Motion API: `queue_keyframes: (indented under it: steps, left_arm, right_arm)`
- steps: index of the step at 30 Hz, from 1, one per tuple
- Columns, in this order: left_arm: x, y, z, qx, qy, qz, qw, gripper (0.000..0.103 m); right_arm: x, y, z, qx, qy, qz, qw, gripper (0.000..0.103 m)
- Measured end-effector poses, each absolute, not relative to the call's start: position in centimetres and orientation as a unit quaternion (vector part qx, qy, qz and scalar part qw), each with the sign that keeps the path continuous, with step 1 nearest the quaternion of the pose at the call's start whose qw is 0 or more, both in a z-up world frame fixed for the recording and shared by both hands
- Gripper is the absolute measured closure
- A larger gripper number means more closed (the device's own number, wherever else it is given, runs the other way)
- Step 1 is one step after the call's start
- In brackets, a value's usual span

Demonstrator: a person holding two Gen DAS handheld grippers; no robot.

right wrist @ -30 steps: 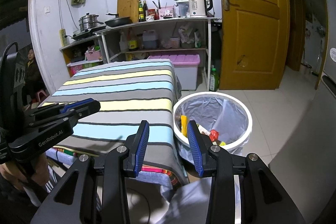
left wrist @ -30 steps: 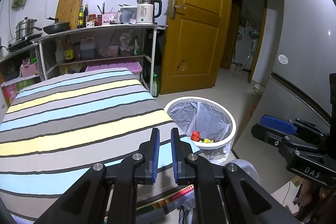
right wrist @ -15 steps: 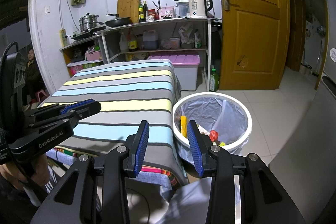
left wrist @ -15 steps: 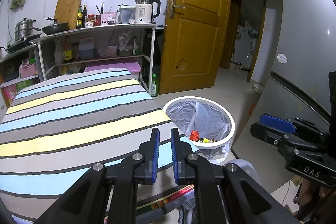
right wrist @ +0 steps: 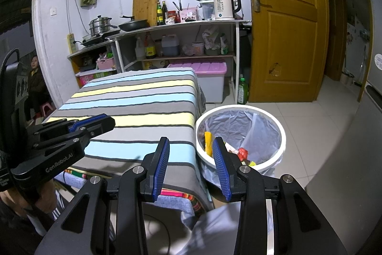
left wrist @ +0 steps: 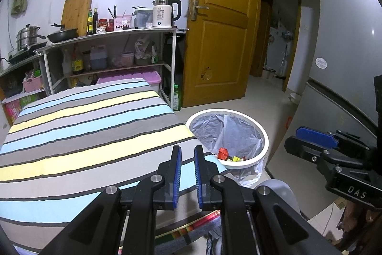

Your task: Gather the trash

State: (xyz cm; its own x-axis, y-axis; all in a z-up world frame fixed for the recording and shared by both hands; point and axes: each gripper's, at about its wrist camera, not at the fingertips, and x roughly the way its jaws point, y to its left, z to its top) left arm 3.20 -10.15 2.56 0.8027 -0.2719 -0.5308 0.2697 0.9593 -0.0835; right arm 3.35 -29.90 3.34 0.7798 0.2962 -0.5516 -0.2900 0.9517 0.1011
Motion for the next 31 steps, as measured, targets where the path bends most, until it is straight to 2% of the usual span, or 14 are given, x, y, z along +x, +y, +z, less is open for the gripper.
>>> queue_keyframes:
  steps: [31]
  left_arm:
    - [3.4, -10.0, 1.6, -0.001, 0.281, -0.144, 0.949, 0.093]
  right_arm:
    - [3.6, -30.1, 3.2, 0.006, 0.294, 0.153, 0.944, 0.064]
